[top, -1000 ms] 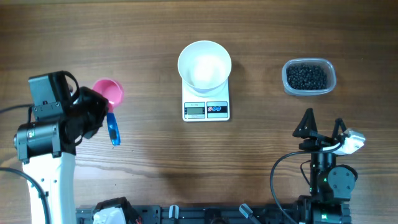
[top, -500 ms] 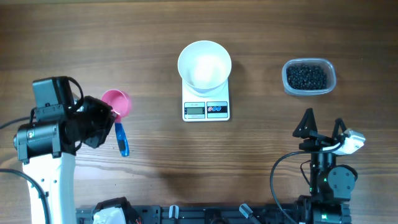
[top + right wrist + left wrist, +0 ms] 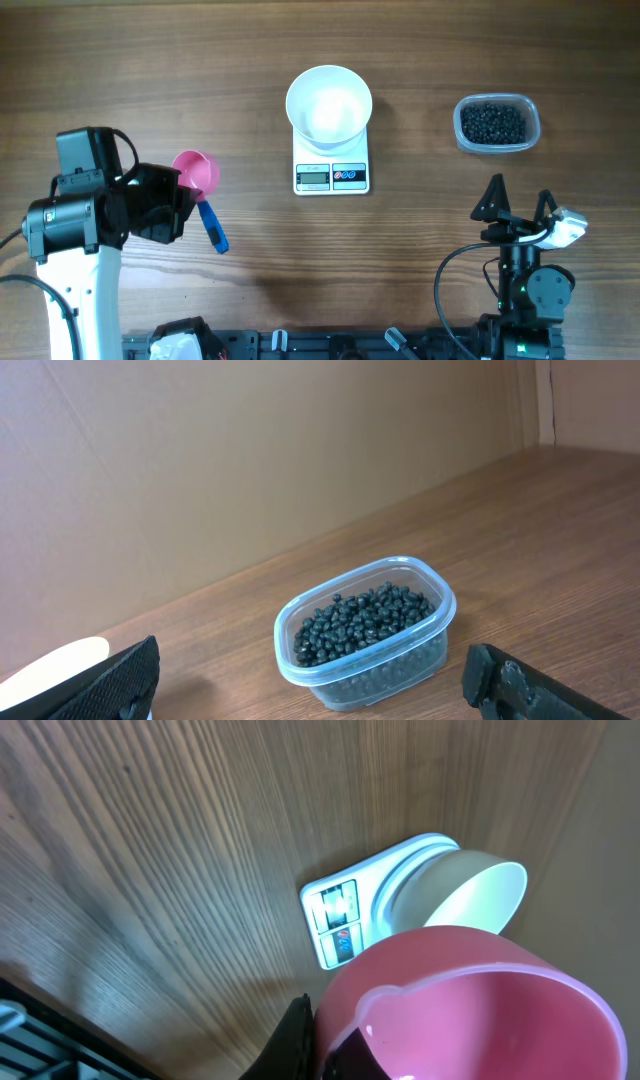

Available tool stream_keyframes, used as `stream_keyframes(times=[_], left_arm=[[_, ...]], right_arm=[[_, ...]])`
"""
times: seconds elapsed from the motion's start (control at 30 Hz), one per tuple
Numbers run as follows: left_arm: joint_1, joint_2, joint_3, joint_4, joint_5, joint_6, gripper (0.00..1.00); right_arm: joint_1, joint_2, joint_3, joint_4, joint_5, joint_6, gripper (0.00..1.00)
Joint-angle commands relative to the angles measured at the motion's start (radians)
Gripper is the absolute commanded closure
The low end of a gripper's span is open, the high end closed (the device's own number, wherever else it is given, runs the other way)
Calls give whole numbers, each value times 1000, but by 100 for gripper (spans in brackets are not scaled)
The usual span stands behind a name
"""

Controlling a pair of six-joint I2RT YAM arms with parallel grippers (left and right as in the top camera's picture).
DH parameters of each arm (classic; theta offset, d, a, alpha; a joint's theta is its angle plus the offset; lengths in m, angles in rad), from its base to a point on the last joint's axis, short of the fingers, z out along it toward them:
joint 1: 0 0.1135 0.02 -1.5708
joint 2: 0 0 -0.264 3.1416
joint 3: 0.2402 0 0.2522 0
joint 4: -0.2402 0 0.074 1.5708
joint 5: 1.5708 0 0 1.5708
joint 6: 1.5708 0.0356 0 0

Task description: Scoop item into bowl and weigh 150g on scale

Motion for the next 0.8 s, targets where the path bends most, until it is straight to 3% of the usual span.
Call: stream_keyframes(times=[0.0,0.77], left_arm=[[-5,-5,3,22,20,-79,96],[-5,-5,3,36,20,-109,96]], right_arm=[[3,-4,0,3,-8,8,0],[3,-4,0,3,-8,8,0]])
